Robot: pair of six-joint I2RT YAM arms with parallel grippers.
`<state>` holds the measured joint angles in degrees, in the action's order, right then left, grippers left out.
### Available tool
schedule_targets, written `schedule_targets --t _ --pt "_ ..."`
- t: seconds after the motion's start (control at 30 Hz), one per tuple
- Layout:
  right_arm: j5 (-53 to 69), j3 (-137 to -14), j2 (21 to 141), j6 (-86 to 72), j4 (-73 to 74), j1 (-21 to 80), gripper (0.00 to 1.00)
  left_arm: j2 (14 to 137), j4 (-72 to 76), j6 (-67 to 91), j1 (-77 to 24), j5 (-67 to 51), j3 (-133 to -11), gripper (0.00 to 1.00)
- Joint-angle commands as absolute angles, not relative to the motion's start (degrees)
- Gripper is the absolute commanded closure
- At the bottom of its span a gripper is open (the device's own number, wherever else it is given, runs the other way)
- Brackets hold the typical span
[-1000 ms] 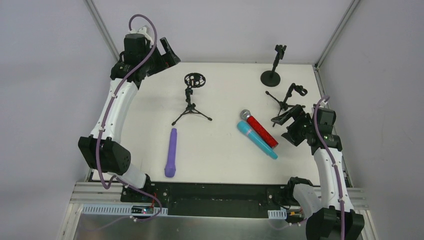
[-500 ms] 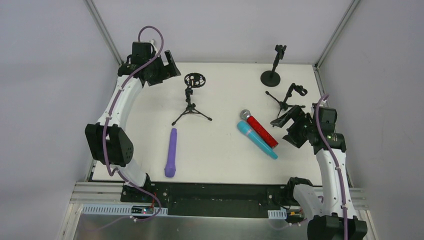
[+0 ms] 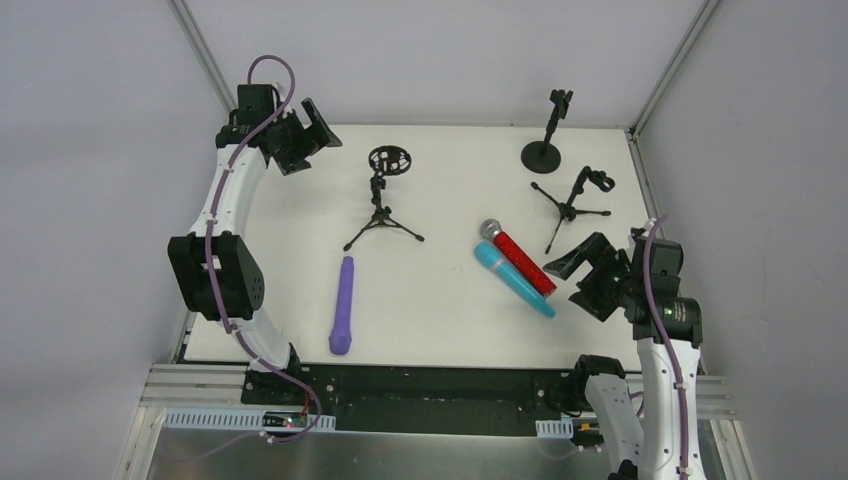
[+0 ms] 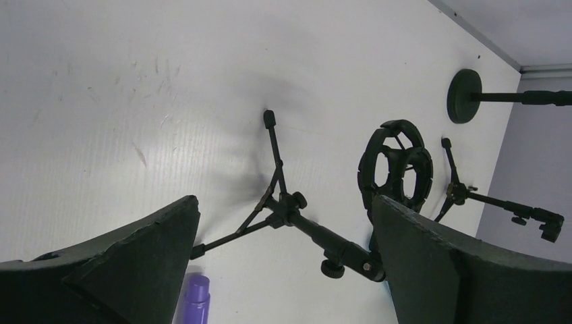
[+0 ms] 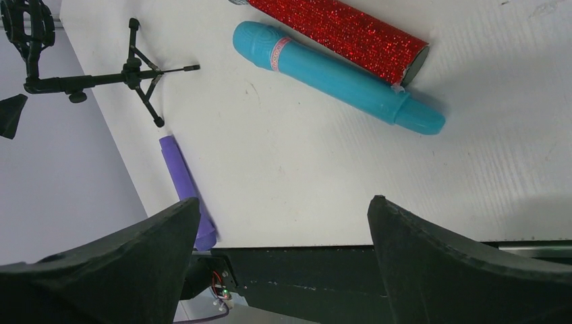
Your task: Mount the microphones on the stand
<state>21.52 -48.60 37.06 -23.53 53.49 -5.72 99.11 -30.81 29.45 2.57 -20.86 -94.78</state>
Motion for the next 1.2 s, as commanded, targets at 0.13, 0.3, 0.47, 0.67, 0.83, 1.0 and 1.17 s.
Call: schedule_targets --t 0.13,0.3,0.47,0.67,0.83,1.0,1.17 --pt "23.8 -49.5 36.7 -24.4 55.9 -5.4 0.01 92.4 -30.5 31.3 2.0 -23.9 -94.8 0.0" --pt "24.1 -49.3 37.7 -25.1 54.1 -5.4 0.01 87.9 -30.0 30.4 2.0 -22.4 -93.3 0.0" --pt "25.6 -48.5 40.8 -25.3 49.1 -5.3 0.01 86.7 -29.9 30.4 1.9 -23.3 -93.0 0.0" --pt "27.4 -48.0 47.3 -25.6 42.6 -4.2 0.01 86.8 -29.9 28.7 -1.6 -20.7 -92.2 0.0" --pt "26.4 -48.8 52.7 -25.2 37.5 -1.7 0.01 89.6 -32.4 24.2 -9.3 -16.8 -94.0 0.0" --pt "25.2 -50.1 58.3 -25.0 34.5 2.3 0.01 92.5 -35.4 18.6 -16.3 -11.4 -96.4 0.0" --pt "23.2 -51.0 62.3 -24.4 33.2 7.4 0.01 94.9 -37.4 12.6 -21.0 -0.5 -97.6 0.0"
